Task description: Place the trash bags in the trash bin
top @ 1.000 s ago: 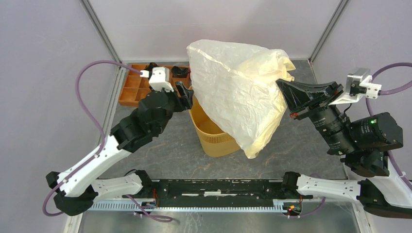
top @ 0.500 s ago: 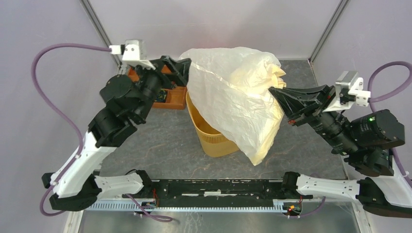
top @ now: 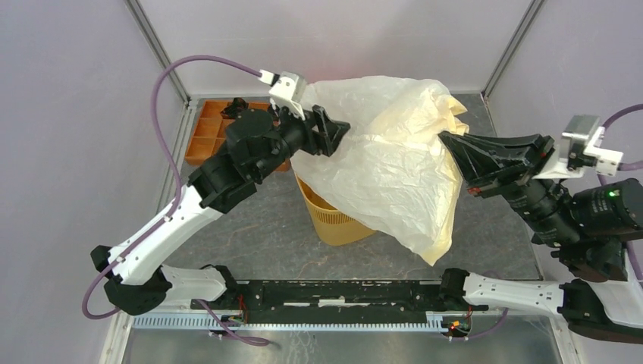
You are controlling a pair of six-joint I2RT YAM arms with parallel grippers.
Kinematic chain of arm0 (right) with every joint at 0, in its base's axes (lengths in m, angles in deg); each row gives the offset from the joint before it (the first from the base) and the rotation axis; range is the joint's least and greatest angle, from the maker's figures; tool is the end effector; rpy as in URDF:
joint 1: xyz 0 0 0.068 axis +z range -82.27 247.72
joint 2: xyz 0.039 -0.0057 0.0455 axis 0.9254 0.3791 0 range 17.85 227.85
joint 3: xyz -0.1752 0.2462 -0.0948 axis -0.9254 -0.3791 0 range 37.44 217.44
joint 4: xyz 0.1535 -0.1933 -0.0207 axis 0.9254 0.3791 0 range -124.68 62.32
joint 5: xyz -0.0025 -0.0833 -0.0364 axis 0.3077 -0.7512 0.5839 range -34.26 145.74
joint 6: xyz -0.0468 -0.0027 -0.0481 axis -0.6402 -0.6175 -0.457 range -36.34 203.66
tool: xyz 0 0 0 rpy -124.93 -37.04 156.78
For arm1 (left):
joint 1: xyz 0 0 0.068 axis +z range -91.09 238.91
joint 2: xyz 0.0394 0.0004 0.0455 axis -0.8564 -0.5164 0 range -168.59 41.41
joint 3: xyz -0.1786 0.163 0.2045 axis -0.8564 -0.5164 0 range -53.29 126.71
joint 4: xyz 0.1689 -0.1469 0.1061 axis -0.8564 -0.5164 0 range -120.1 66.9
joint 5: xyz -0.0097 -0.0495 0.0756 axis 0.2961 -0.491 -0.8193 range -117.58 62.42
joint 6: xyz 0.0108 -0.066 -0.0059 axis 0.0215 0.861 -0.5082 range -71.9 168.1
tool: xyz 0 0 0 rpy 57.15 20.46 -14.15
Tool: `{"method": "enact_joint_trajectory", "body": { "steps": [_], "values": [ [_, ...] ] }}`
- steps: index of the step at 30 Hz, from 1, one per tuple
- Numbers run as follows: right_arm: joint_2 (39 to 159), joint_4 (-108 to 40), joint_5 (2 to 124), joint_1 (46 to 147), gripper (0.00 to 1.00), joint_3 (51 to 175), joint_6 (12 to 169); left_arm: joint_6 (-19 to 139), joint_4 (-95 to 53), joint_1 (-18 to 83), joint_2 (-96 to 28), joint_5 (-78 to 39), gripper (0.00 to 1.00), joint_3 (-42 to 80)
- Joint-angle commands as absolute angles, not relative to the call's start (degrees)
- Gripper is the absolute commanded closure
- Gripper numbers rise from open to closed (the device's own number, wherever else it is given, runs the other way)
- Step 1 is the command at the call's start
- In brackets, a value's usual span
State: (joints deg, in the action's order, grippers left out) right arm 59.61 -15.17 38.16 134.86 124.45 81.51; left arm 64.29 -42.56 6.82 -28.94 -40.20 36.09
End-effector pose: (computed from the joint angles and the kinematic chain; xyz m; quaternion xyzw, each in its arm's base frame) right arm 0.0233 0.0136 0.5795 -0.1923 0.5060 0.3810 0.7495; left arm 0.1571 -0.1825 0.5356 0.1437 0.6949 -0.3284 0.6233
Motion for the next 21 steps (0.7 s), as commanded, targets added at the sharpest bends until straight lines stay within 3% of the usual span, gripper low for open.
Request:
{"method": "enact_joint_trajectory", "body": {
  "steps": [1,8,11,15,21],
  "values": [
    [64.14,-20.33,30.85,134.94,0.99,126.18,77.73,74.63,-39.12,6.79,-29.96,-29.04,0.27,30.23],
    [68.38,-25.4,22.81,134.97,0.99,126.18,72.07,83.48,-35.8,6.79,-32.64,-21.21,0.27,24.27],
    [70.34,-25.67,21.54,134.95,0.99,125.94,70.35,83.41,-38.23,7.22,-32.17,-23.69,0.21,25.2],
    [73.48,-24.5,18.79,134.96,0.99,125.72,68.53,85.79,-38.8,13.71,-30.36,-17.49,0.14,28.13],
    [73.95,-23.37,22.97,134.95,0.99,123.92,72.24,84.82,-39.55,19.09,-24.38,-24.12,0.07,25.83]
  ]
}}
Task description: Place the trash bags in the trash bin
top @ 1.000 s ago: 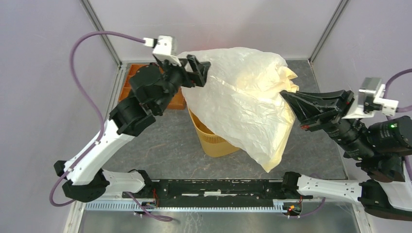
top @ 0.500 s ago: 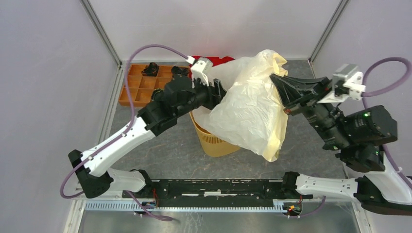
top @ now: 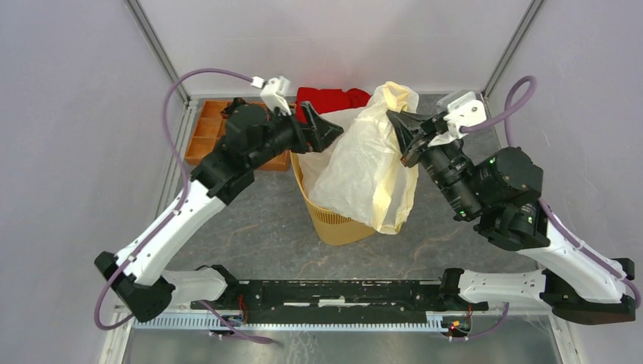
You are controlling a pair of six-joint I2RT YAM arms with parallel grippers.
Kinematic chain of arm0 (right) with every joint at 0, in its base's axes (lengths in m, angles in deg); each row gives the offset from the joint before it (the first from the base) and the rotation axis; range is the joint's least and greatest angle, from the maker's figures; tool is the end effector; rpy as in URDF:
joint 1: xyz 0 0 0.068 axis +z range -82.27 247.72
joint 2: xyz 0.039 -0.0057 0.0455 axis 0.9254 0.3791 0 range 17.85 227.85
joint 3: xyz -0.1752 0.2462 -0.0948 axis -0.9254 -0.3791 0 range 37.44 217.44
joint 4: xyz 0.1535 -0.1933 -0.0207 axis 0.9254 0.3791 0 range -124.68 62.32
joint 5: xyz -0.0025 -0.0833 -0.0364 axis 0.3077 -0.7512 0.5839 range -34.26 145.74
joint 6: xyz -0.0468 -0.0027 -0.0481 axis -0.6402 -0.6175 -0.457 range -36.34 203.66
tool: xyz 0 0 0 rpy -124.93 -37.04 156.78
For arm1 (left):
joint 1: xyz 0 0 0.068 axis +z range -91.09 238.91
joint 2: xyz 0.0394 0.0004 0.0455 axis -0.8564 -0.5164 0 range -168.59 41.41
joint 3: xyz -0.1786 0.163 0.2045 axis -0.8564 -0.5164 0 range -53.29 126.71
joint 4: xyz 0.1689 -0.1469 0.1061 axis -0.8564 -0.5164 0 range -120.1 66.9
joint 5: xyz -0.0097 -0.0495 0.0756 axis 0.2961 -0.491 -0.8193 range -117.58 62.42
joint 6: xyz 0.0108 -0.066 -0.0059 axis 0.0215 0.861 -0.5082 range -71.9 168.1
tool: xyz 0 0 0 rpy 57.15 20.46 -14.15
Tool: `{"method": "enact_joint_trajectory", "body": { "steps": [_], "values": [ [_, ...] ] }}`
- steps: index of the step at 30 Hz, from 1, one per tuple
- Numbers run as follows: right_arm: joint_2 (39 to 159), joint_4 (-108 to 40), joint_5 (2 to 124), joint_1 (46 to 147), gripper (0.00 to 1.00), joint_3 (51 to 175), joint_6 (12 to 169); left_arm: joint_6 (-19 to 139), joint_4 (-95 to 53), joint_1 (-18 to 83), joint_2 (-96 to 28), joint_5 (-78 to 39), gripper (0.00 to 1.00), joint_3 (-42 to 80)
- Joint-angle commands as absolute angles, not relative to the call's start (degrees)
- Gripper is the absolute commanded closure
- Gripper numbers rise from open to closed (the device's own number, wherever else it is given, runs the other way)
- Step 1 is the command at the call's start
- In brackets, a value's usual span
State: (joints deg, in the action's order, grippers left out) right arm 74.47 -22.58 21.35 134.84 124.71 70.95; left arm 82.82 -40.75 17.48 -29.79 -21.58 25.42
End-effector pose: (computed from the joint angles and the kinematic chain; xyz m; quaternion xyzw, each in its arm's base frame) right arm 0.0783 0.1075 0.5783 -0.1738 0.5818 0.2010 0.7687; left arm 0.1959 -0.1803 0.4734 0.0783 0.7625 -0.4269 0.4799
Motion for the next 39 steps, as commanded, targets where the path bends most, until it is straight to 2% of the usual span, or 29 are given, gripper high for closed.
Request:
{"method": "enact_joint_trajectory", "body": {
  "steps": [1,4,10,14,18,26,29,33,36,37,39],
  "values": [
    [73.82,-23.37,23.3,134.98,0.99,123.53,72.48,85.18,-39.48,19.84,-23.97,-24.04,0.07,25.1],
    [73.98,-22.86,23.07,134.99,0.99,123.73,72.72,84.06,-39.83,20.91,-22.94,-24.29,0.06,25.64],
    [74.26,-20.87,26.98,134.96,0.99,125.36,74.88,76.22,-41.88,21.03,-22.32,-33.54,0.04,27.34],
    [72.33,-22.34,28.21,134.95,0.99,123.37,75.79,69.16,-44.0,21.03,-26.37,-31.45,0.19,27.7],
    [72.07,-21.64,28.2,134.97,0.99,124.28,76.06,68.23,-43.52,20.03,-29.14,-21.99,0.3,26.78],
    [74.22,-24.22,27.32,134.93,0.99,123.86,77.71,70.8,-42.32,12.97,-31.2,-27.23,0.34,21.83],
    [77.42,-23.05,24.02,134.89,1.0,126.03,78.69,69.89,-43.8,13.03,-31.92,-26.6,0.32,21.46],
    [81.21,-20.59,22.51,134.72,1.0,129.46,80.15,66.44,-52.62,14.01,-34.52,-28.13,0.3,27.94],
    [82.87,-18.6,21.15,133.38,1.0,130.37,81.56,66.39,-52.44,15.27,-32.38,-27.08,0.29,29.03],
    [83.34,-17.24,21.17,132.42,1.0,130.62,82.12,66.23,-51.46,15.39,-30.68,-28.09,0.27,28.58],
    [84.64,-14.35,22.91,130.61,1.0,131.31,83.26,64.93,-49.66,15.49,-26.31,-31.86,0.15,27.67]
  ]
}}
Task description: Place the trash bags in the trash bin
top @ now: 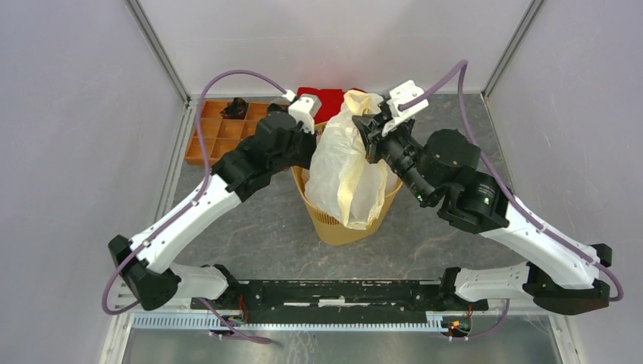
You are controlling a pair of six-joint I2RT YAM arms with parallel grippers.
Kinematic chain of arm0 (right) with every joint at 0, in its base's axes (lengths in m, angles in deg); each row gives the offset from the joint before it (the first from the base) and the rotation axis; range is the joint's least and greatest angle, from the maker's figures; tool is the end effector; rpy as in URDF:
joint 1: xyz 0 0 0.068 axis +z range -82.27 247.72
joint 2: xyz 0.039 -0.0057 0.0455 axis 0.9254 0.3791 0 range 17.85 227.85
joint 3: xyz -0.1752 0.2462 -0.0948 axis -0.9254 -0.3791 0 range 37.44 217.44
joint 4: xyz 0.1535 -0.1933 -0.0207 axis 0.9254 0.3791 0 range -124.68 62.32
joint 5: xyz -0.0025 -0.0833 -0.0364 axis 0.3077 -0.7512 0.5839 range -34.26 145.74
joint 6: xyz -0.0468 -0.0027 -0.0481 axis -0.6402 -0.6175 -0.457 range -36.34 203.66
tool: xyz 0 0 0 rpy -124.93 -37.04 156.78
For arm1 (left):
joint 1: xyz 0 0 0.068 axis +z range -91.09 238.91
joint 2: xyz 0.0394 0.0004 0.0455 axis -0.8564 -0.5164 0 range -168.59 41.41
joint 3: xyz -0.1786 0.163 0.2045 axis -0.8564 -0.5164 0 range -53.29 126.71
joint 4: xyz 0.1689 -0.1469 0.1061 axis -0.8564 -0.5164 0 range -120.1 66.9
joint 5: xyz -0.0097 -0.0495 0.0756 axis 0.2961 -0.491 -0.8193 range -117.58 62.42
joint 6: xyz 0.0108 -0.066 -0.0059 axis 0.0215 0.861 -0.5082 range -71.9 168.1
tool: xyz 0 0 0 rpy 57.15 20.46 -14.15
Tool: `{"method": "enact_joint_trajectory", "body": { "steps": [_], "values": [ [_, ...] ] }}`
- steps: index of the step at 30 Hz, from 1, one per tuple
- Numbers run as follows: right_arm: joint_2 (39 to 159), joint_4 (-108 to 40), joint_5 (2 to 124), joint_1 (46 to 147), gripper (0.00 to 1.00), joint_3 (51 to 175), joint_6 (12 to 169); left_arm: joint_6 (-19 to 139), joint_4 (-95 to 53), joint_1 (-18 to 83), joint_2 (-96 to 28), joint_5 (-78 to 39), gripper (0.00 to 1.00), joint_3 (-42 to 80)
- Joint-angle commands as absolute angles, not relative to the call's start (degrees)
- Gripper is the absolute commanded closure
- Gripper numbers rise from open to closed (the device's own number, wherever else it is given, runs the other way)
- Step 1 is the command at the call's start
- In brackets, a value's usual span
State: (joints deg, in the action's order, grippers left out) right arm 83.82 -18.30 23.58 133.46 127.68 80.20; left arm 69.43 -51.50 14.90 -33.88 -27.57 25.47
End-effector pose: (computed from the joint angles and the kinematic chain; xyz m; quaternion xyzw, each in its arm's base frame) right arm 0.1072 0.1684 0.5616 -0.1864 0.6381 0.2190 0.7142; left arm 0.2039 -0.1969 0.4326 0.1658 0.8266 -0.2904 0.4527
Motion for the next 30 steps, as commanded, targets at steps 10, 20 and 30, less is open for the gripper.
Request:
{"method": "enact_joint_trajectory", "body": {
  "steps": [10,20,30],
  "values": [
    [92.1,-3.18,34.06,120.95,1.0,136.41,88.65,60.61,-50.81,15.49,-11.67,-47.41,0.0,26.87],
    [105.65,3.49,38.7,117.77,0.99,140.9,89.42,72.75,-50.96,15.49,-11.36,-30.9,0.0,27.04],
    [105.89,1.03,40.57,114.82,0.99,137.47,89.29,77.62,-49.66,15.49,-20.85,-18.0,0.0,31.94]
  ]
}}
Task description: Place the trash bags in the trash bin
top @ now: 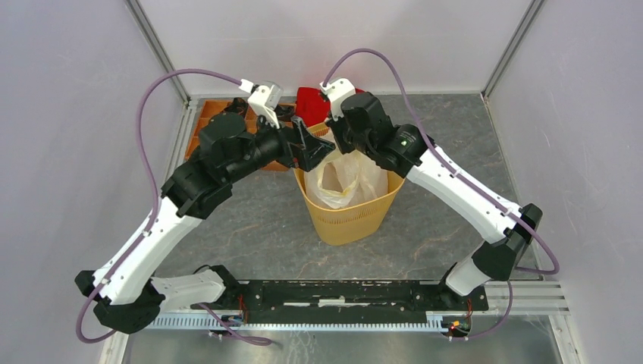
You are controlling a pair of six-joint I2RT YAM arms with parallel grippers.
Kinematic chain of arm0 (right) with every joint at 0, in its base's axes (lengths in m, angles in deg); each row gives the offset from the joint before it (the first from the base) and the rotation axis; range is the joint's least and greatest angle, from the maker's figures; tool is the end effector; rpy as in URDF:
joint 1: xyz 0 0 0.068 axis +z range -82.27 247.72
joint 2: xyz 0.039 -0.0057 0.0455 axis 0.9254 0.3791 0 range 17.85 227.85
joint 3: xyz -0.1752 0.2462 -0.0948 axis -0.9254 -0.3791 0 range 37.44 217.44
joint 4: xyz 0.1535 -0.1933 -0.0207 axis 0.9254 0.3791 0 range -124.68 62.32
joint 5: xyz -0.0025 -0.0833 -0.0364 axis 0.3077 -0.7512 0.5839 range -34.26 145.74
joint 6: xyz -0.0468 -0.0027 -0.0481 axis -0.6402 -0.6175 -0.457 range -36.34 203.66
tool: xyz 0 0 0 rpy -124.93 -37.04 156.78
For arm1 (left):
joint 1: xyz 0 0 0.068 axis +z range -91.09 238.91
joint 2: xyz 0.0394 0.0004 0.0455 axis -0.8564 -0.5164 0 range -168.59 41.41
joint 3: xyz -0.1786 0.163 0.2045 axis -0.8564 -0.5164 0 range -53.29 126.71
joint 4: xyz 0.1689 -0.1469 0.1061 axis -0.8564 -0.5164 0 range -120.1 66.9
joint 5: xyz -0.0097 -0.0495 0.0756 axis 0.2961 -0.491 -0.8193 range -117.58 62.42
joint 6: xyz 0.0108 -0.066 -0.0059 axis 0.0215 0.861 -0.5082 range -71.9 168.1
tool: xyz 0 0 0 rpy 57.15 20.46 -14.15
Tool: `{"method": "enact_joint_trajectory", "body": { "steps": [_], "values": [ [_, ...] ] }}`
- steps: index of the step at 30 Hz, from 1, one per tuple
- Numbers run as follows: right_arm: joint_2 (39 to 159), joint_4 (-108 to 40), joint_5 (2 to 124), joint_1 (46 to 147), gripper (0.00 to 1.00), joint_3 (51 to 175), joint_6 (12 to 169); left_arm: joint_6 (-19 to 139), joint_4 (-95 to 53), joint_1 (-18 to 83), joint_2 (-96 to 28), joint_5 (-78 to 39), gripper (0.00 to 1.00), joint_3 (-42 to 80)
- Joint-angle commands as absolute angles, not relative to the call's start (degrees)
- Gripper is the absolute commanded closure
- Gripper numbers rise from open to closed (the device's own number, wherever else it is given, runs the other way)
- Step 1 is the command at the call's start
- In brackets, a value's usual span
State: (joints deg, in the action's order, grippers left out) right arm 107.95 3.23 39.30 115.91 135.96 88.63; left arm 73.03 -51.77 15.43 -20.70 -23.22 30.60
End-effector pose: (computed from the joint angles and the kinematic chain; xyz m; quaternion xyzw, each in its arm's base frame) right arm 0.2439 0.2498 0.4540 -0.2479 0.8214 0.1127 0.5012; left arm 0.1377 -0.1361 0.5127 0.1454 0.7339 -0.3962 0.5322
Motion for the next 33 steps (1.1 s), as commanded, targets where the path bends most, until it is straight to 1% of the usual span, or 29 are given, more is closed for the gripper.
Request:
{"method": "enact_joint_trajectory", "body": {
  "steps": [1,5,7,10,11,14,16,19,21,23,24,26,28,29,31,33],
  "values": [
    [105.28,0.69,40.96,114.63,1.0,137.74,89.25,77.82,-49.64,15.49,-21.23,-18.01,0.0,31.45],
    [102.32,-1.72,44.54,114.07,1.0,136.4,89.6,78.83,-49.11,15.49,-22.18,-15.88,0.03,29.65],
    [101.26,-2.66,45.46,113.87,0.97,135.1,90.07,79.09,-49.32,15.49,-22.38,-16.02,0.05,29.0],
    [99.44,-4.06,45.79,113.65,0.94,133.46,90.26,79.26,-50.96,15.49,-22.8,-17.59,0.12,29.09],
    [98.97,-4.48,45.71,113.6,0.93,133.18,90.27,79.34,-51.11,15.49,-22.95,-16.79,0.12,29.11],
    [98.52,-4.73,44.95,113.34,0.92,133.76,90.14,79.28,-51.15,15.35,-23.82,-12.48,0.09,28.92],
    [98.62,-4.75,44.85,113.33,0.9,134.46,89.91,78.38,-52.11,14.63,-24.79,-11.64,0.04,29.46],
    [98.91,-4.89,44.81,113.14,0.87,134.86,89.74,75.77,-57.14,12.33,-26.56,-16.21,0.03,32.31],
    [99.3,-4.75,44.73,113.1,0.86,135.05,89.62,73.51,-60.97,9.95,-27.5,-22.78,0.05,35.17],
    [99.5,-4.59,44.67,113.09,0.83,135.04,89.65,71.68,-64.49,8.02,-28.3,-30.41,0.09,37.1],
    [99.59,-4.56,44.75,113.14,0.82,135.0,89.63,71.12,-65.62,7.84,-28.56,-32.82,0.14,37.4],
    [99.52,-4.51,44.97,113.08,0.8,134.66,89.71,70.65,-66.55,7.77,-28.65,-35.76,0.27,37.42],
    [99.5,-4.12,44.83,113.09,0.76,134.61,89.55,70.54,-66.42,7.83,-28.37,-37.08,0.37,37.31],
    [99.42,-3.89,44.97,113.09,0.73,134.57,89.42,70.64,-66.05,7.81,-28.13,-37.6,0.4,37.13],
    [99.09,-3.11,45.4,113.02,0.63,134.62,89.19,71.29,-64.55,7.81,-27.16,-38.38,0.48,35.89],
    [98.55,-1.36,45.63,113.07,0.49,135.34,88.79,72.18,-62.13,7.83,-25.84,-38.36,0.52,33.85]
  ]
}}
